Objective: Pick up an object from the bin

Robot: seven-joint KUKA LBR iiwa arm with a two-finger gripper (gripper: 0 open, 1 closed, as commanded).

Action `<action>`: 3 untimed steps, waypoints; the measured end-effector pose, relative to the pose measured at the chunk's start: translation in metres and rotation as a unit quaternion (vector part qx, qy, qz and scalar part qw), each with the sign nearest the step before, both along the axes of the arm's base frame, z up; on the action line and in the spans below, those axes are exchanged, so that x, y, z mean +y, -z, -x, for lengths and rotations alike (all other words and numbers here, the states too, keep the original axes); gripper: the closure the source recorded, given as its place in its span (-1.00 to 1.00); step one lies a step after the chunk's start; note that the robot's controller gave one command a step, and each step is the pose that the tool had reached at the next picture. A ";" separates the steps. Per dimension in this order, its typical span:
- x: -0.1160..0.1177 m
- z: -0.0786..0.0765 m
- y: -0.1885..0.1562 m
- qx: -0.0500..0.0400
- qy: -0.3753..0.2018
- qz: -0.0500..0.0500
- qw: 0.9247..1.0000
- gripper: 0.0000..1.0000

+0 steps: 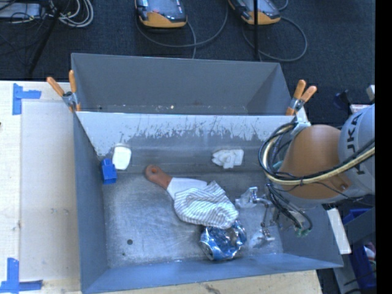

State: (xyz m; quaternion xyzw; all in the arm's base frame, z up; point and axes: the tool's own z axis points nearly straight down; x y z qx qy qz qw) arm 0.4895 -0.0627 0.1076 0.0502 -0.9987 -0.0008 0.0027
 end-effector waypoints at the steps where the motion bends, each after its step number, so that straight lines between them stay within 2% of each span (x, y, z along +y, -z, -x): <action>1: 0.019 -0.007 -0.005 -0.002 -0.033 0.000 0.999 -1.00; 2: 0.051 -0.001 0.023 -0.002 0.069 0.001 0.998 -1.00; 3: 0.064 0.017 0.030 0.004 0.072 0.003 0.997 1.00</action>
Offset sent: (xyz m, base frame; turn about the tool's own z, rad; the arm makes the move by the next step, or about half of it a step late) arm -0.0018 0.0667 -0.0376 0.0574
